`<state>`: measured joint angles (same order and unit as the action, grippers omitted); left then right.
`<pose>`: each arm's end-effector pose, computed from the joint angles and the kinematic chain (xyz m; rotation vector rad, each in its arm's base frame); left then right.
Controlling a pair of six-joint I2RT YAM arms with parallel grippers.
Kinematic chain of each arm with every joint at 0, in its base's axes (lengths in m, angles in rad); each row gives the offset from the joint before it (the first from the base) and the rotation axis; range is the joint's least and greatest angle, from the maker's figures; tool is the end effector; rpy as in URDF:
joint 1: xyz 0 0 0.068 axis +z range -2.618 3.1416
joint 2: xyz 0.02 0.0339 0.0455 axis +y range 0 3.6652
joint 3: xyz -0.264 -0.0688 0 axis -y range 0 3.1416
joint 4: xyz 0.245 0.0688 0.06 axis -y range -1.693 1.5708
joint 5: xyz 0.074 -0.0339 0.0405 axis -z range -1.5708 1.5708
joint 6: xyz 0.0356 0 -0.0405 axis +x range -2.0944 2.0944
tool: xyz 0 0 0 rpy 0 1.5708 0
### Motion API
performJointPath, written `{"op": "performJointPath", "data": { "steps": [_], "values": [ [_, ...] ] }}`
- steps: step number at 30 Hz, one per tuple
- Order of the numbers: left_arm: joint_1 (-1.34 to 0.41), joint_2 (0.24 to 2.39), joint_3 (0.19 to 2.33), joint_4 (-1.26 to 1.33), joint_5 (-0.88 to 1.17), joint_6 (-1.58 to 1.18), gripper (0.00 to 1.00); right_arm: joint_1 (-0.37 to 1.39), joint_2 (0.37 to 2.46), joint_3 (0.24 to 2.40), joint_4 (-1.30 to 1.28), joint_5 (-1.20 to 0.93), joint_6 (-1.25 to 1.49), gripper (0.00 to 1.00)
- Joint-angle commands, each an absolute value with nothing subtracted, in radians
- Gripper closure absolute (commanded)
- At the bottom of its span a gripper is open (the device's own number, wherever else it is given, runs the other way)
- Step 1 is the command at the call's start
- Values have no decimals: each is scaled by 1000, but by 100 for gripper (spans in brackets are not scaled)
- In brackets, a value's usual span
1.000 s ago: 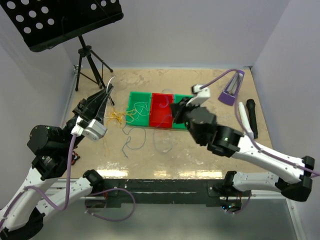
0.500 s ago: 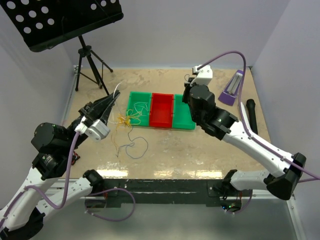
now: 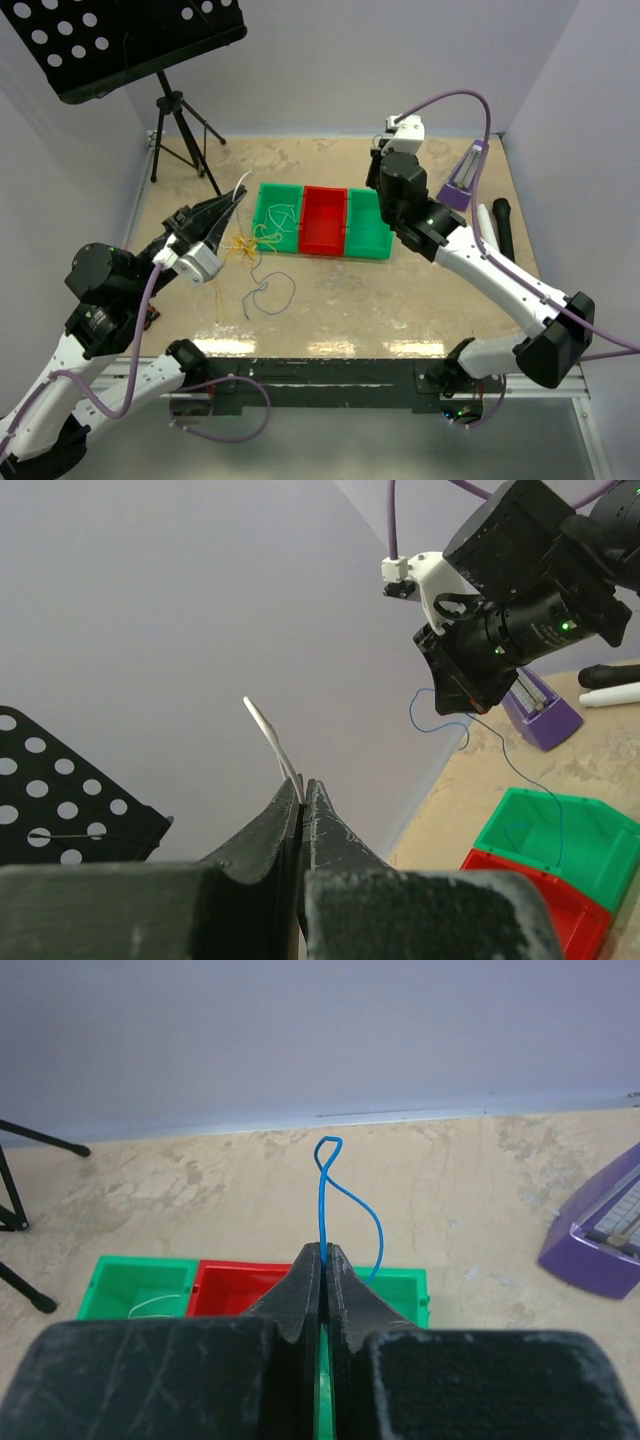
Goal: Untangle the cables
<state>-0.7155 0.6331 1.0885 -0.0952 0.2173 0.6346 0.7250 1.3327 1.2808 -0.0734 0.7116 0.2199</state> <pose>0.0724 -0.0731 0.4697 0.9028 0.8234 -0.2021 0.2442 0.1853 0.4046 0.1069 1.6634 0.1116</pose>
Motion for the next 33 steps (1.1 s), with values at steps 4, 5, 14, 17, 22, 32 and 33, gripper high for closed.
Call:
{"op": "performJointPath", "data": {
  "steps": [4,5,14,17,22,32,33],
  "values": [
    [-716,644,1124,-71,242,601,100,704,1381,1221,-35,625,317,100],
    [-716,643,1123,-71,242,601,100,703,1388,1204,-37,611,342,100],
    [-716,647,1121,-57,245,600,100,663,1509,1097,-57,522,482,100],
    [-716,649,1124,-55,247,598,100,617,1555,1092,-37,448,497,100],
    [-716,649,1127,-57,245,600,100,568,1660,1117,-41,335,508,100],
    [-716,657,1126,-51,250,603,100,566,1648,1115,-52,304,511,49],
    [-716,658,1124,-46,247,603,100,566,1611,1118,-54,310,508,46]
  ]
}}
